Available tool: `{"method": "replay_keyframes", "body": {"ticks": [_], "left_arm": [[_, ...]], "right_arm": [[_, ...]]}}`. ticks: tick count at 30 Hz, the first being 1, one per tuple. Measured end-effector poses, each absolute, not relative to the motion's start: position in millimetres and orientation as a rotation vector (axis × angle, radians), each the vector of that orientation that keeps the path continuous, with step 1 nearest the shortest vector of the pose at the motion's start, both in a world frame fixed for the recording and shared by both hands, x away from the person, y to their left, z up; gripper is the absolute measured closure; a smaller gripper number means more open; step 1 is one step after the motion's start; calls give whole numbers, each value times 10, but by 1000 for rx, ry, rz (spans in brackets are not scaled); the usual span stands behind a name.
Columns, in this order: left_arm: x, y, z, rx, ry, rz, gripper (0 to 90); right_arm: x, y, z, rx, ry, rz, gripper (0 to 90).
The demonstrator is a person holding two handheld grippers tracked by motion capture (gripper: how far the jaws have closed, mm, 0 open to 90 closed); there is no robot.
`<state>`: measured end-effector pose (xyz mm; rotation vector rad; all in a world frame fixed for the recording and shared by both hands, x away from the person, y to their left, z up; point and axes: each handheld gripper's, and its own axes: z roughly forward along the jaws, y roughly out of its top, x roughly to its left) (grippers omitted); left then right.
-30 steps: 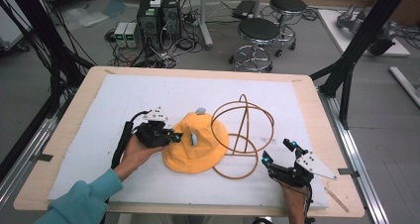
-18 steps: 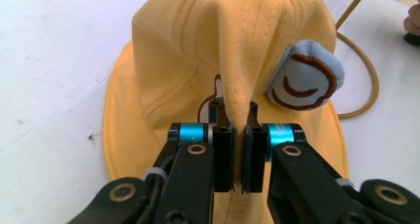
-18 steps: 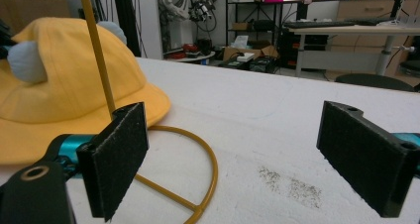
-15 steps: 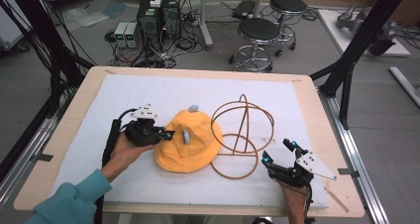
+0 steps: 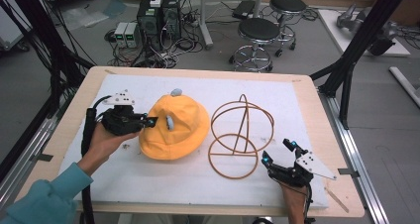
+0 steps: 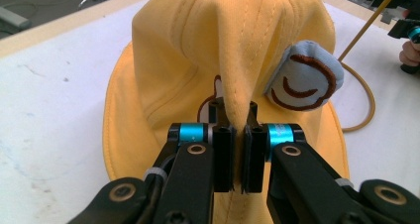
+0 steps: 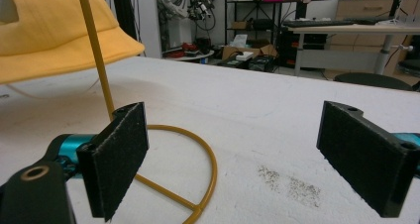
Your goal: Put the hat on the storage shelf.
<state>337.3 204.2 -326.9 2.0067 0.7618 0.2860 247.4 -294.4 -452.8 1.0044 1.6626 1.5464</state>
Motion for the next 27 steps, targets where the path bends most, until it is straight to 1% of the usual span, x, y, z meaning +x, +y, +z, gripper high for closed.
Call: {"method": "replay_keyframes", "body": {"ticks": [4, 13, 16, 27], "left_arm": [[3399, 2068, -3120, 1999, 750, 292, 861], [3459, 2064, -2539, 1963, 703, 356, 861], [3463, 2058, -2405, 1955, 694, 364, 861], [3466, 1991, -2118, 1931, 660, 360, 861]], "right_arm": [[2477, -2947, -4528, 1000, 1663, 1547, 114], [2476, -2945, -4528, 1003, 1664, 1546, 114], [2479, -2947, -4528, 1000, 1663, 1545, 114], [2479, -2946, -4528, 1004, 1666, 1545, 114]]}}
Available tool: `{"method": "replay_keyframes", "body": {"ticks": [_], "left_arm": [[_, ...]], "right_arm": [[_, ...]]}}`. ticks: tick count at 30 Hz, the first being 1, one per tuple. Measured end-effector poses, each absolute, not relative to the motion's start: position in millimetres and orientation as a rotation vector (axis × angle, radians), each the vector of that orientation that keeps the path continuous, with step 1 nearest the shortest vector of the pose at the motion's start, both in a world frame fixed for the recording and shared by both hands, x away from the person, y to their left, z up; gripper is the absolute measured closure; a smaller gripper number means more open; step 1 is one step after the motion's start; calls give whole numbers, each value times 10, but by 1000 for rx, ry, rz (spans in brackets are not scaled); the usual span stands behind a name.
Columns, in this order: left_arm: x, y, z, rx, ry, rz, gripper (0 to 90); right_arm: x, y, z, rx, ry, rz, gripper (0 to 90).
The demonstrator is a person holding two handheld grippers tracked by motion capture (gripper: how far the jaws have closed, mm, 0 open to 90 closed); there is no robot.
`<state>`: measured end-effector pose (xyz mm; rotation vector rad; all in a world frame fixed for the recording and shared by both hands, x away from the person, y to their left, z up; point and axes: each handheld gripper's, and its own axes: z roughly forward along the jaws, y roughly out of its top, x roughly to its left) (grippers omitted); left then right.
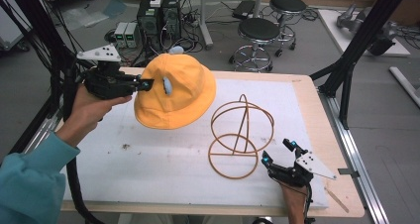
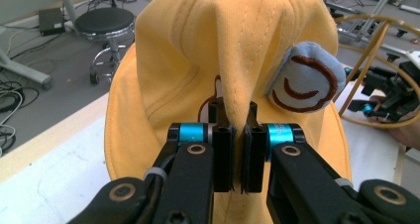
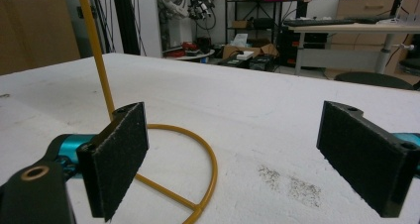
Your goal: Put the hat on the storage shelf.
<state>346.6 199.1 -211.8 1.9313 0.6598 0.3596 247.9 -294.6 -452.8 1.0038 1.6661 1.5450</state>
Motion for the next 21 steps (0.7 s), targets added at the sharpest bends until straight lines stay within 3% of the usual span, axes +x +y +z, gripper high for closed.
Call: {"method": "replay_keyframes", "body": {"ticks": [12, 21], "left_arm": [[3406, 1720, -1725, 1911, 565, 339, 861], [3383, 1322, -1647, 1924, 479, 286, 861]], "right_arm": [[2473, -2941, -4526, 1020, 1665, 1552, 114], [2476, -2942, -4526, 1013, 1667, 1554, 114]]}}
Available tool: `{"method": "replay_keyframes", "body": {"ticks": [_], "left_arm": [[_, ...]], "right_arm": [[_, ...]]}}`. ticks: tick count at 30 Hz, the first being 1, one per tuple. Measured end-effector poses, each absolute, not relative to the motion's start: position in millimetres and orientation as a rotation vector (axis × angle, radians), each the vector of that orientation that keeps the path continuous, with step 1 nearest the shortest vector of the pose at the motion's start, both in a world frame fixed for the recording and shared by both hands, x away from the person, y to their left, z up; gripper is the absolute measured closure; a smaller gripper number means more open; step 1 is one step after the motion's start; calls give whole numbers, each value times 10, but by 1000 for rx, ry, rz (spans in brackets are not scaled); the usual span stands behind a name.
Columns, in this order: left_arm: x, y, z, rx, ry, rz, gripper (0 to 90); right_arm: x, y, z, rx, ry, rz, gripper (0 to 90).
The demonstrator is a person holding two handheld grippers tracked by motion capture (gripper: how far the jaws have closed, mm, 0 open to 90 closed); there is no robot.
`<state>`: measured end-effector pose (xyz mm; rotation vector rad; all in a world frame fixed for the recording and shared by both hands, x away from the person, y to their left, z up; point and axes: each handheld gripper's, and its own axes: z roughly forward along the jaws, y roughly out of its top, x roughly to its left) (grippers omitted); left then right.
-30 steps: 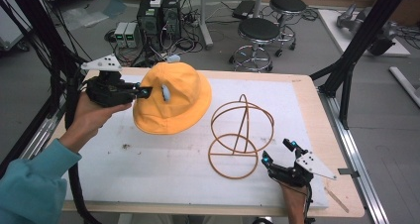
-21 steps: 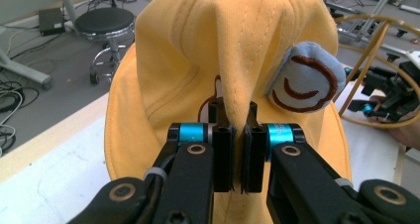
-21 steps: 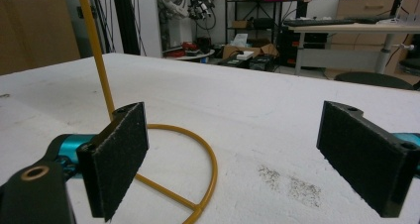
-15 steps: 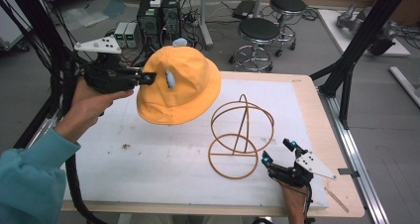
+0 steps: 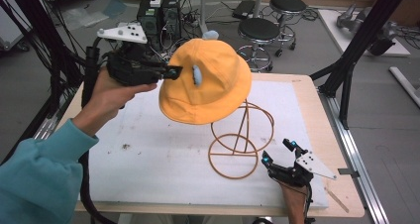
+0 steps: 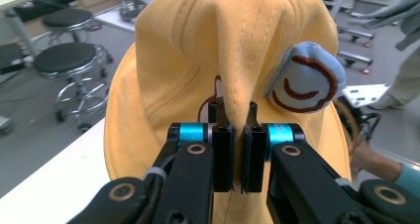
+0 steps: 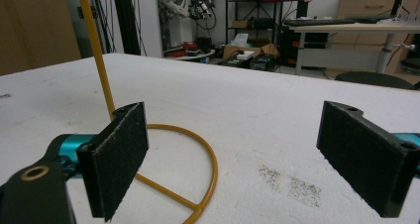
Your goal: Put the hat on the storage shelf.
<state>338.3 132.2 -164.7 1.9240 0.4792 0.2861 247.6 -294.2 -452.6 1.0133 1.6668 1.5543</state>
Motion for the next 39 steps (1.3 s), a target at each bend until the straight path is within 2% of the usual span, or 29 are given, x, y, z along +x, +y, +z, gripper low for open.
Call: {"method": "replay_keyframes", "body": {"ticks": [18, 30, 32, 34, 35, 36, 37, 38, 39], "left_arm": [[3316, 560, -1842, 1987, 360, 165, 859], [3326, 466, -1955, 2008, 349, 151, 843], [3330, 471, -1977, 1993, 351, 141, 787], [3332, 467, -1989, 1986, 354, 152, 596], [3323, 463, -1991, 1974, 376, 192, 412], [3320, 466, -1990, 1971, 389, 214, 313], [3326, 477, -1993, 1969, 386, 211, 250], [3326, 487, -1993, 1963, 387, 223, 140], [3325, 503, -1997, 1950, 381, 233, 124]], "right_arm": [[2481, -2948, -4526, 1014, 1665, 1558, 114], [2481, -2954, -4526, 1011, 1664, 1560, 114], [2478, -2952, -4528, 1013, 1666, 1559, 114], [2479, -2950, -4528, 1010, 1663, 1561, 114], [2478, -2950, -4527, 1013, 1666, 1560, 114], [2477, -2950, -4526, 1014, 1666, 1559, 114], [2479, -2950, -4528, 1012, 1664, 1559, 114], [2479, -2949, -4528, 1012, 1663, 1560, 114], [2479, -2949, -4527, 1011, 1664, 1558, 114]]}}
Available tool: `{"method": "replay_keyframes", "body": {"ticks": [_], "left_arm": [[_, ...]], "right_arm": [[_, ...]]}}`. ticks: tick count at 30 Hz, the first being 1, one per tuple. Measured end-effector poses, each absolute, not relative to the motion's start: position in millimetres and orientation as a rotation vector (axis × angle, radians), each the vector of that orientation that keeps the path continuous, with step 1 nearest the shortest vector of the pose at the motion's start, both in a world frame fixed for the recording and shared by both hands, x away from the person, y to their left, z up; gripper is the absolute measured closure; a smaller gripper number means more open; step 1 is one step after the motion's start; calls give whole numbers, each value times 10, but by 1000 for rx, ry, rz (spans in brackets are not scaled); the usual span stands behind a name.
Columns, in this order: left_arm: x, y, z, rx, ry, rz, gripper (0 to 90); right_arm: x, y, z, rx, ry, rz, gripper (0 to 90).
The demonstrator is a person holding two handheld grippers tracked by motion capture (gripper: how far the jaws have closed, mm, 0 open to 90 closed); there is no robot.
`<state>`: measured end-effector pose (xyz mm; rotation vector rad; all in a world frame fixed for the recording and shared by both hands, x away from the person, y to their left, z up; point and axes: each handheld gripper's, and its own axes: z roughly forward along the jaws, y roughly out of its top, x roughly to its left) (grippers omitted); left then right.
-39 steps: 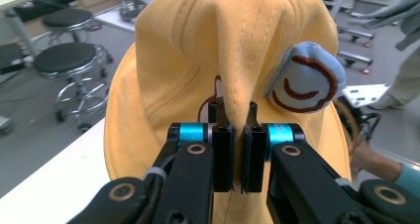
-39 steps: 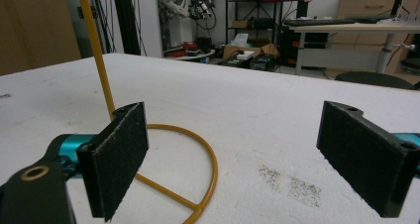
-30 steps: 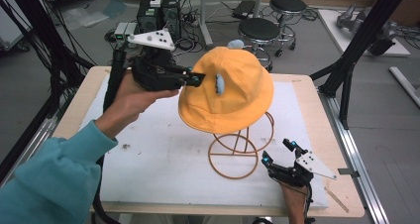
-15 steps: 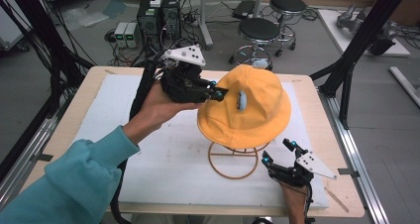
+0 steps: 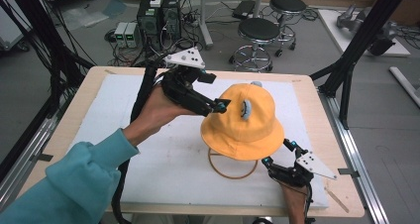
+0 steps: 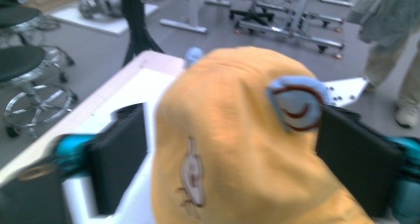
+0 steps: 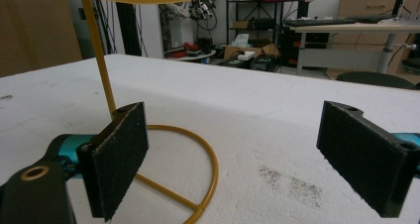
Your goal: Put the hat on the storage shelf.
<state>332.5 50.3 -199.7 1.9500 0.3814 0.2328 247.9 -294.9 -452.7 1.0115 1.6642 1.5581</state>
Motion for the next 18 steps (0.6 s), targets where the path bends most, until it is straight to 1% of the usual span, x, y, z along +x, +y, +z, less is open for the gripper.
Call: {"method": "replay_keyframes", "body": {"ticks": [2, 5, 11, 14, 18], "left_arm": [[3328, 532, -2015, 1947, 374, 222, 92], [3330, 581, -2072, 1956, 372, 217, 78], [3333, 785, -2195, 1941, 380, 243, 74], [3302, 987, -2274, 1930, 391, 257, 74], [3236, 1368, -2453, 1890, 416, 350, 74]], "right_arm": [[2479, -2948, -4528, 1012, 1664, 1560, 114], [2481, -2949, -4528, 1012, 1663, 1559, 114], [2482, -2950, -4527, 1013, 1667, 1554, 114], [2481, -2949, -4527, 1014, 1667, 1554, 114], [2482, -2949, -4527, 1013, 1667, 1551, 114]]}}
